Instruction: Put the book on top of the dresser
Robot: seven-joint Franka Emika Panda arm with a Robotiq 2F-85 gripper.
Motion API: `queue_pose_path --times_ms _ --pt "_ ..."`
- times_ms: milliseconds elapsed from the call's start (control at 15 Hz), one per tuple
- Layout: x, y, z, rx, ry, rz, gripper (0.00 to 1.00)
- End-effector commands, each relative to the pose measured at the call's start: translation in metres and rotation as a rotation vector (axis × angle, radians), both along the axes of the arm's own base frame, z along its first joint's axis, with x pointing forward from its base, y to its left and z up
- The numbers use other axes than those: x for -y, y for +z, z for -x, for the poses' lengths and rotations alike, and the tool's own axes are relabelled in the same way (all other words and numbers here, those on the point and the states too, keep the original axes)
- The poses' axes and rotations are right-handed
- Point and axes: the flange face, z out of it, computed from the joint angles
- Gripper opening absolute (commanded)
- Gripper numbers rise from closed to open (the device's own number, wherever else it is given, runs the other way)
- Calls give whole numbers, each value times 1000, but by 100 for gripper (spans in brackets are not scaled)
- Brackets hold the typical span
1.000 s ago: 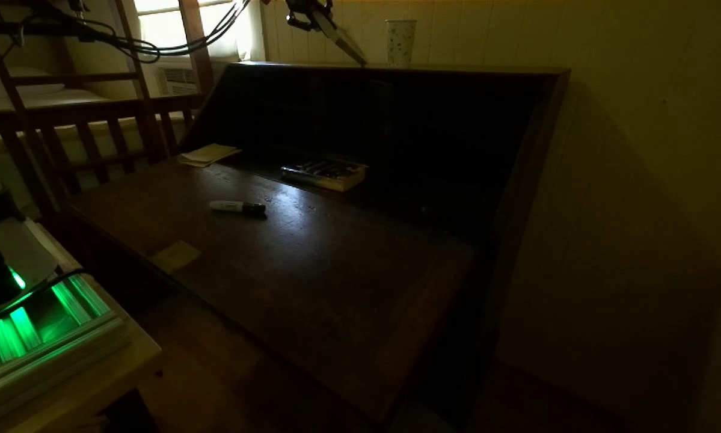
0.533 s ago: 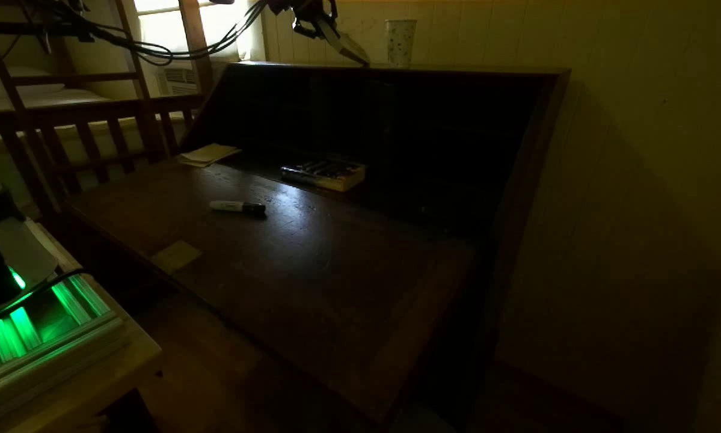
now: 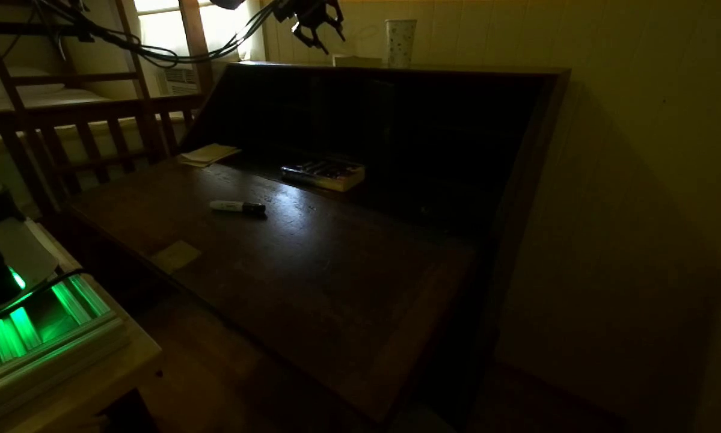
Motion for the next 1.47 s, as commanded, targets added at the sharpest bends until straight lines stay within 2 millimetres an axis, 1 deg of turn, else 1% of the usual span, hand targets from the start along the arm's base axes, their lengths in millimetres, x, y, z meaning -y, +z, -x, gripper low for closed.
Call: queue_pose_path --times_ms 0,67,133,333,667,933,1133,1267,1400 --pt "-1 3 -12 8 -7 -52 91" --pt "-3 5 -13 11 -16 -73 97" --pt "-4 6 -13 13 -24 -97 100" --pt "-6 17 -13 25 -71 -175 100" --pt "-5 45 -4 53 -153 -304 100" --pt "0 71 15 57 -238 -399 100" --pt "4 84 36 25 -283 -441 100" --pt "22 90 53 11 -388 -436 100" --pt "35 93 67 -17 -462 -461 100"
